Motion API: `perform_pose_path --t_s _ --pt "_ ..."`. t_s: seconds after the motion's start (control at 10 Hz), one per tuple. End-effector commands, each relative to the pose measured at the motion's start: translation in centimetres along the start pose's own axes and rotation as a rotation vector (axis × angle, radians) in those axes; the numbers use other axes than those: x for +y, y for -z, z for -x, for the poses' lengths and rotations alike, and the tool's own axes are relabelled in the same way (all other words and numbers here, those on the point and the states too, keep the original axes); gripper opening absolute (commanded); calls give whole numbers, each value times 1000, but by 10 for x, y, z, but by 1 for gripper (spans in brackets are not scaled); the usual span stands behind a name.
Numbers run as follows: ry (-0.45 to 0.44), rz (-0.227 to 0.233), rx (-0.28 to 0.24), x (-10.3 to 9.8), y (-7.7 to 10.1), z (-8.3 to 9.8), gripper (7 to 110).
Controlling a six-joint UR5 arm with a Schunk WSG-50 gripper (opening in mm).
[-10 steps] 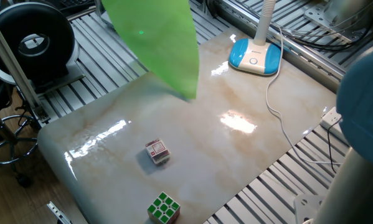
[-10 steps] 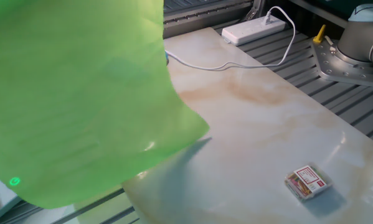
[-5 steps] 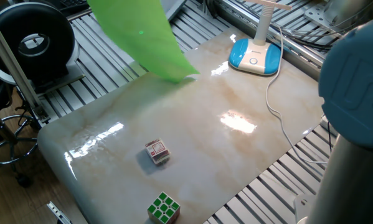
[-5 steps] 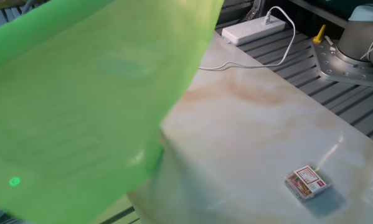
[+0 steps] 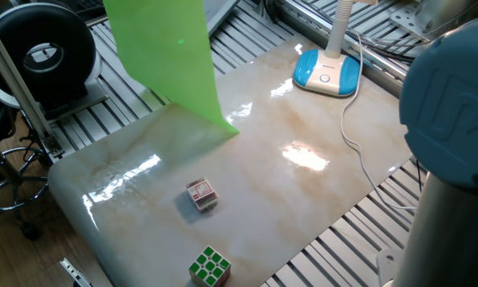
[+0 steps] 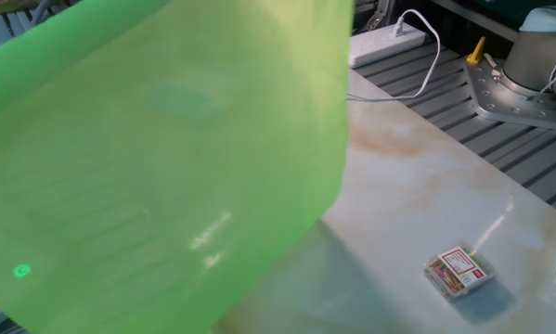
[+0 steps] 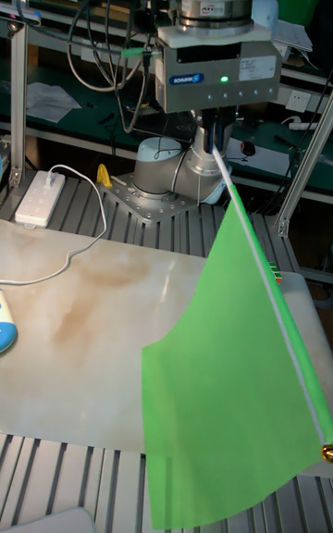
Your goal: Wave the flag
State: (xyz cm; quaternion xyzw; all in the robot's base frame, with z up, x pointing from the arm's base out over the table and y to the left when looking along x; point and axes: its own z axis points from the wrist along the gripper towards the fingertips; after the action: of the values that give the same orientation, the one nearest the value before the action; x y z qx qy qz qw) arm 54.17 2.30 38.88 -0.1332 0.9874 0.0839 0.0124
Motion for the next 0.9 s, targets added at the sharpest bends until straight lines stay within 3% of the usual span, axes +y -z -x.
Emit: perform_pose_path --t_s 0.0,0.3,0.5,0.6,0.7,0.8 --pt "114 -242 4 -60 12 2 7" --pt "211 -454 -22 -113 33 16 7" --pt "228 -510 -27 -126 40 19 7" --pt "224 -509 -25 -126 40 19 7" --pt "207 -474 -22 -118 36 16 7" --pt "152 -342 -25 -89 23 12 7"
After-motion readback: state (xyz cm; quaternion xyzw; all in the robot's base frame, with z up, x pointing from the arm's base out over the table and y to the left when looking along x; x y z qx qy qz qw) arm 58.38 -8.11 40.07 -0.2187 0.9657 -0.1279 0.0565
